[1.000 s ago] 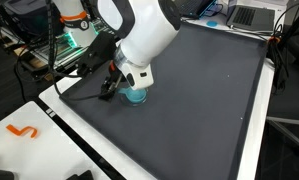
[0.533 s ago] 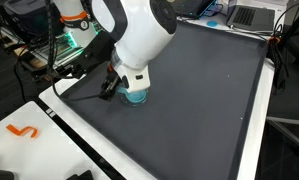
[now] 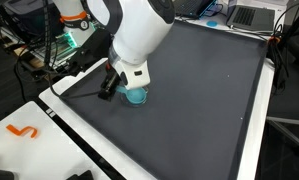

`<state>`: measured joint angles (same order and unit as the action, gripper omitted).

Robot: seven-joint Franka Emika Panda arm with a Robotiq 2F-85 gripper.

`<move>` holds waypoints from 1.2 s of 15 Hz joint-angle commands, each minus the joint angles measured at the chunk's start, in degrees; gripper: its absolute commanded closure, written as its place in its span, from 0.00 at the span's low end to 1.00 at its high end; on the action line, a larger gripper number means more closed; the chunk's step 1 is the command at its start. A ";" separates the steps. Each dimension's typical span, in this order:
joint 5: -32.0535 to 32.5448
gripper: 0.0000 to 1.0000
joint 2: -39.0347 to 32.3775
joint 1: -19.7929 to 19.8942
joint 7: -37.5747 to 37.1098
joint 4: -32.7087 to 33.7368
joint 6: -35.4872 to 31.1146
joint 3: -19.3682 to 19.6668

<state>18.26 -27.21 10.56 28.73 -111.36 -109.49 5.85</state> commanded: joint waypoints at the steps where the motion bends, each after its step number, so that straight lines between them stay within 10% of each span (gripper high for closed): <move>1: 0.79 0.72 2.14 1.19 0.27 -4.08 -5.13 -0.14; 18: 1.42 0.72 14.46 0.34 -0.86 -14.02 -15.77 1.06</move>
<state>18.64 -16.72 11.24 29.22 -121.93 -123.62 6.66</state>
